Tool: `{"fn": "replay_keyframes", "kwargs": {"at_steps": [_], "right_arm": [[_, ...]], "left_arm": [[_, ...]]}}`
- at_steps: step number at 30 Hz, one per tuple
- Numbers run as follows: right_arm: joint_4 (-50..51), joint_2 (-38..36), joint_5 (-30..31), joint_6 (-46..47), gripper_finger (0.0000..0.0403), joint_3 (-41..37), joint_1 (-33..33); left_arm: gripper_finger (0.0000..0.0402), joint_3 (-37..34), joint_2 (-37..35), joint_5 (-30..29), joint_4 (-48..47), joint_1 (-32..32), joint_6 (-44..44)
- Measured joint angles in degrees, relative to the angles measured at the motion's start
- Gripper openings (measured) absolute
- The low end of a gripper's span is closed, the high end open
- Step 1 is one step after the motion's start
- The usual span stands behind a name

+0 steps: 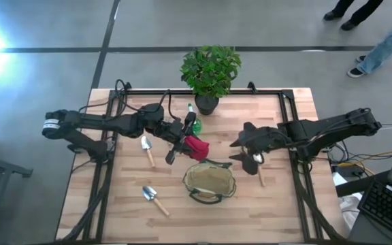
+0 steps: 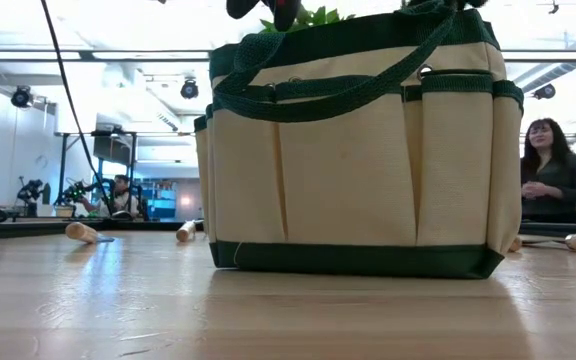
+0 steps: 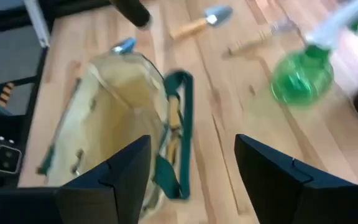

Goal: Pick & Place Garden tools in Gardening bag
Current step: Put the red gloves into the green gardening bag

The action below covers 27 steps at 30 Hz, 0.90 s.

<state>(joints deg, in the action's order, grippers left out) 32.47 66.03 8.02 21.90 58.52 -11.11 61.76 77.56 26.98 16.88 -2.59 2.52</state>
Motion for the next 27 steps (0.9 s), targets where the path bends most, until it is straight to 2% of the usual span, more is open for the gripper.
{"fn": "replay_keyframes", "kwargs": {"at_steps": [6,13,21,27], "right_arm": [[0.2,-3.5,0.1,2.3,0.0194,-4.9,0.0],[0.3,-8.6,0.4,5.9,0.0146,-10.3,0.0],[0.2,-15.7,6.9,9.9,0.0088,-16.7,0.0],[0.3,-19.7,10.6,11.8,0.0062,-19.8,0.0]], "left_arm": [[0.0089,0.0,0.0,0.0,-0.6,0.0,1.0],[0.0089,0.0,0.0,0.0,-1.6,0.0,2.1],[0.0089,-0.1,0.0,0.0,-1.6,0.0,3.5],[0.0089,-0.2,0.0,-1.5,-2.8,0.0,4.3]]}}
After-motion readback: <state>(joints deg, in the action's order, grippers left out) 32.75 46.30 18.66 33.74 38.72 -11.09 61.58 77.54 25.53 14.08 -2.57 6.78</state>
